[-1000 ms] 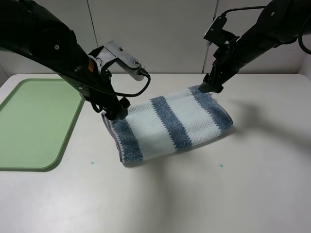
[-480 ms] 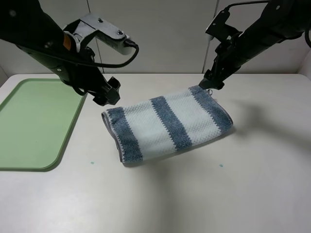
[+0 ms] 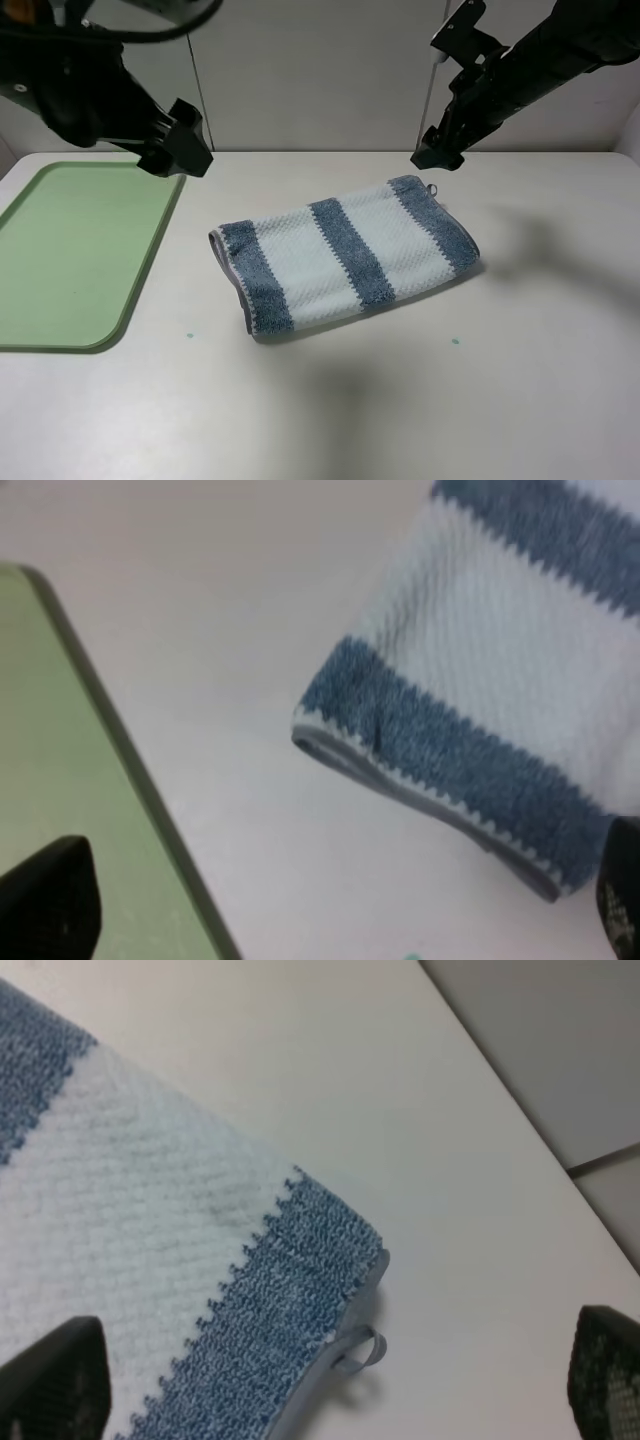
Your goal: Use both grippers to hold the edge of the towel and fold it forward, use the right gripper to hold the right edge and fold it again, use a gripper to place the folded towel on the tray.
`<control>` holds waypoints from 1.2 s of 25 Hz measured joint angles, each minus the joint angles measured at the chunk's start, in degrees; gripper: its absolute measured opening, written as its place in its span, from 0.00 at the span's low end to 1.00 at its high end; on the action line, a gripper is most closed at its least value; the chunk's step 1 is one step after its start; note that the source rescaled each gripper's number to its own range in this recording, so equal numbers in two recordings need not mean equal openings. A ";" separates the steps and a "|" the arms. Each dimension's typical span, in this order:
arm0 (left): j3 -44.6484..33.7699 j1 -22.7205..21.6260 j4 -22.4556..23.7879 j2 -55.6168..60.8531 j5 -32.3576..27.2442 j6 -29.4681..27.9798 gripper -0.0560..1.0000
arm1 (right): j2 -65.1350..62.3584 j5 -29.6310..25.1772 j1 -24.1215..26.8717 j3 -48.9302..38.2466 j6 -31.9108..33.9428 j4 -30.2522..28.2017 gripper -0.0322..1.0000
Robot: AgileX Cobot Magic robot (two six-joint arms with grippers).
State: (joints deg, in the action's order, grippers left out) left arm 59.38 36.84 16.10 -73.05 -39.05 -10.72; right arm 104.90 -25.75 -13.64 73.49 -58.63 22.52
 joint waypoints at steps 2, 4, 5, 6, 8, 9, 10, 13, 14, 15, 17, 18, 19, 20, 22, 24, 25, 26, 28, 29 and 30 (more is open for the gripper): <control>-0.24 1.96 0.00 3.45 -0.90 -0.07 1.00 | 0.00 -0.40 0.00 0.00 0.41 0.00 1.00; -1.27 4.34 0.00 7.38 -0.75 -0.83 1.00 | -0.02 -0.76 0.00 0.00 1.13 0.05 1.00; -2.11 5.25 -0.13 9.32 -0.53 -1.56 1.00 | -0.02 -0.79 0.00 0.00 1.67 0.05 1.00; -2.97 6.15 -0.20 10.97 -0.12 -2.40 1.00 | -0.02 -0.87 0.00 0.00 1.95 0.05 1.00; -5.52 7.12 -0.19 14.84 0.82 -4.60 1.00 | -0.02 -1.43 0.00 0.00 2.35 0.05 1.00; -6.76 7.29 -0.19 16.82 1.07 -5.43 1.00 | -0.02 -1.59 0.00 0.00 2.50 0.05 1.00; -8.49 7.29 0.01 18.47 1.45 -6.41 1.00 | -0.02 -1.65 0.00 0.00 2.55 0.05 1.00; -13.66 7.29 1.36 24.24 2.19 -9.23 1.00 | -0.02 -1.65 0.00 0.00 2.73 0.05 1.00; -15.44 7.29 1.80 26.40 2.19 -10.39 1.00 | -0.02 -1.65 0.00 0.00 2.73 0.05 1.00; -17.11 7.29 2.36 28.58 2.19 -11.60 1.00 | -0.02 -1.69 0.00 0.00 2.78 0.05 1.00; -19.69 7.29 3.42 32.72 2.19 -13.48 1.00 | -0.02 -1.71 0.00 0.00 2.83 0.05 1.00; -20.82 7.29 3.83 34.95 2.07 -14.19 1.00 | -0.02 -1.71 0.00 0.00 2.93 0.05 1.00; -21.70 7.29 4.24 37.11 1.92 -14.53 1.00 | -0.02 -1.71 0.00 0.00 3.05 0.05 1.00; -22.27 7.29 4.64 38.78 1.65 -14.65 1.00 | -0.02 -1.76 0.00 0.00 3.30 0.05 1.00; -23.22 7.29 5.43 42.32 0.49 -14.73 1.00 | -0.02 -1.82 0.00 0.00 3.72 0.05 1.00; -23.81 7.29 6.94 45.13 -1.60 -14.77 1.00 | -0.02 -1.82 0.00 0.00 4.47 0.05 1.00; -24.19 7.29 7.73 46.55 -2.63 -14.77 1.00 | -0.02 -1.82 0.00 0.00 4.64 0.05 1.00; -24.59 7.29 8.20 47.90 -4.03 -14.67 1.00 | -0.02 -1.82 0.00 0.00 4.66 0.05 1.00; -25.57 7.29 8.47 50.34 -6.69 -13.80 1.00 | -0.02 -1.82 0.00 0.00 4.73 0.05 1.00; -26.31 7.29 8.41 51.73 -7.64 -13.20 1.00 | -0.02 -1.82 0.00 0.00 4.73 0.05 1.00; -27.18 7.29 8.21 53.23 -8.52 -12.62 1.00 | -0.02 -1.82 0.00 0.00 4.79 0.05 1.00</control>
State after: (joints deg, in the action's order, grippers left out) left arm 32.20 44.13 24.31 -19.82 -47.57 -23.34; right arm 104.87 -27.57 -13.64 73.49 -53.84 22.57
